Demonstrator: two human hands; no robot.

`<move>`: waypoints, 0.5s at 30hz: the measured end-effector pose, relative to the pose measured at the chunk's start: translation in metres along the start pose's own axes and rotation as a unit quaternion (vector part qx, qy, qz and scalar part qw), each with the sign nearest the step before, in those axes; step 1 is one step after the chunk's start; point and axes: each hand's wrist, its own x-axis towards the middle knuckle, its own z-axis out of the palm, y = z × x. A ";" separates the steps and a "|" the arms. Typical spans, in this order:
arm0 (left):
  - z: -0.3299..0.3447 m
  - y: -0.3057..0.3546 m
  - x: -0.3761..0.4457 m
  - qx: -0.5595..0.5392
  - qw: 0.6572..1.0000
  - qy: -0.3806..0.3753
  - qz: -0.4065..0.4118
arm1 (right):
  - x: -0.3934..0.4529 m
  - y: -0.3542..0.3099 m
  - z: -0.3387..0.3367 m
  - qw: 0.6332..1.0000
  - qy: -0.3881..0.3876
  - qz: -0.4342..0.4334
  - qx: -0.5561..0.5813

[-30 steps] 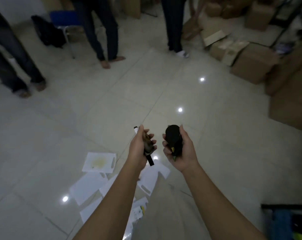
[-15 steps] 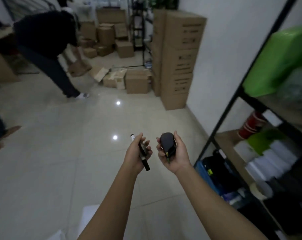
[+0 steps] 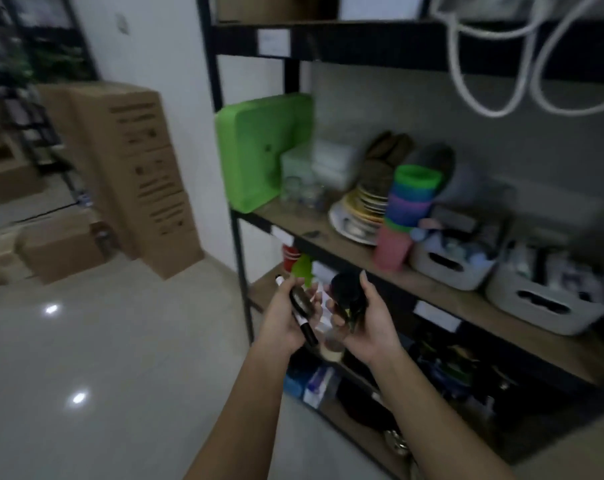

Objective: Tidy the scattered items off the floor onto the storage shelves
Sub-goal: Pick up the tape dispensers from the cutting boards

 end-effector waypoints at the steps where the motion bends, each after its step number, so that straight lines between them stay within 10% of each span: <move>1: 0.021 -0.013 0.009 0.004 1.000 -0.018 -0.014 | -0.004 -0.018 -0.009 1.000 0.003 -0.024 -0.006; 15: 0.207 -0.102 0.012 0.162 0.935 -0.300 -0.095 | -0.059 -0.167 -0.094 0.964 0.000 -0.266 0.002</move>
